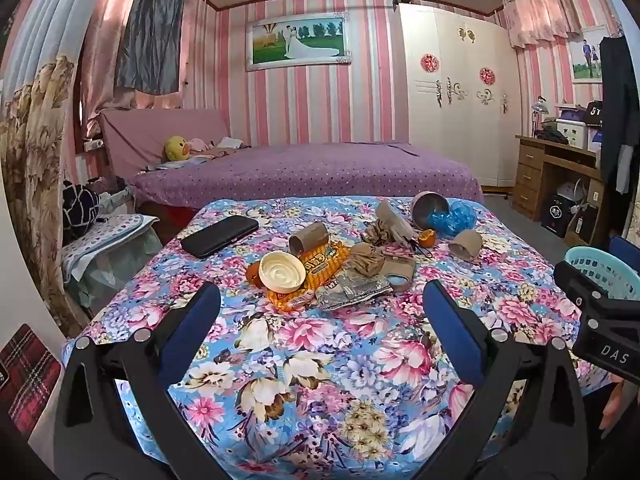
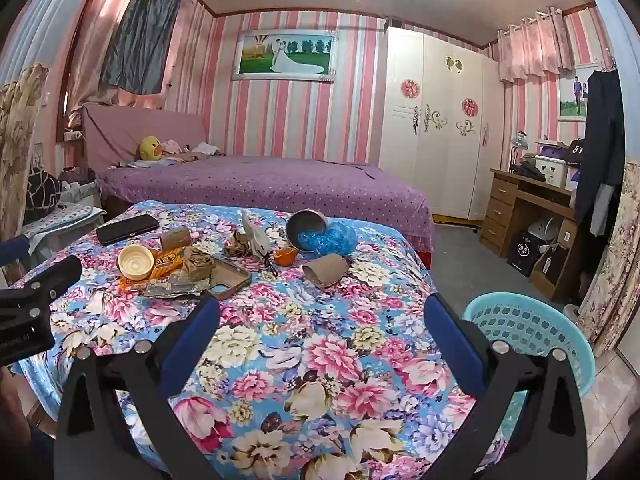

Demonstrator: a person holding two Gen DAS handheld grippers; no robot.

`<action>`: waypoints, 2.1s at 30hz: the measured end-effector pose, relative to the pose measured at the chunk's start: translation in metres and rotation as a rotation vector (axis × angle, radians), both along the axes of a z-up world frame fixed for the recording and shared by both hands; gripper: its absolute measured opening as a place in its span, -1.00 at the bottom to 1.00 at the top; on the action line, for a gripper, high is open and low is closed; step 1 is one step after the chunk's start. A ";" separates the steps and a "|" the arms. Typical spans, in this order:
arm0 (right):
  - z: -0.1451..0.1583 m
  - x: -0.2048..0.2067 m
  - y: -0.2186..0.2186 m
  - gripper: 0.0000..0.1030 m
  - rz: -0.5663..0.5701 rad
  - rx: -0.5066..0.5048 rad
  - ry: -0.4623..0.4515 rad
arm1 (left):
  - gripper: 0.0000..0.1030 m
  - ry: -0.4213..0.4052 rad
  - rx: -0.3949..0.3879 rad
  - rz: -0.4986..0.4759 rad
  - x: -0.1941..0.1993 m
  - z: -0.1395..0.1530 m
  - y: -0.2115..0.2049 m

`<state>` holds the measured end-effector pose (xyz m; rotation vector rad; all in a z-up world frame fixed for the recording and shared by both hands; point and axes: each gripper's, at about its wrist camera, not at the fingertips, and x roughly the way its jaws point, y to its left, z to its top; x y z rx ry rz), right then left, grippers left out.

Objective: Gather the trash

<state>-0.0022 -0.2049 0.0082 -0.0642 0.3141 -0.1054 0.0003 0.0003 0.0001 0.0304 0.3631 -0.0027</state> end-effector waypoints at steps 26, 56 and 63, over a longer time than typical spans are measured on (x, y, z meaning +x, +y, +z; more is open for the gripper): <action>-0.001 0.002 0.000 0.93 0.000 0.008 0.005 | 0.90 -0.020 0.019 0.004 -0.002 0.000 -0.002; -0.001 0.002 0.000 0.93 -0.001 0.006 0.002 | 0.90 -0.022 0.018 0.003 -0.003 0.010 0.004; -0.002 0.004 -0.007 0.93 -0.004 0.005 0.004 | 0.90 -0.018 0.019 0.004 -0.003 0.012 0.007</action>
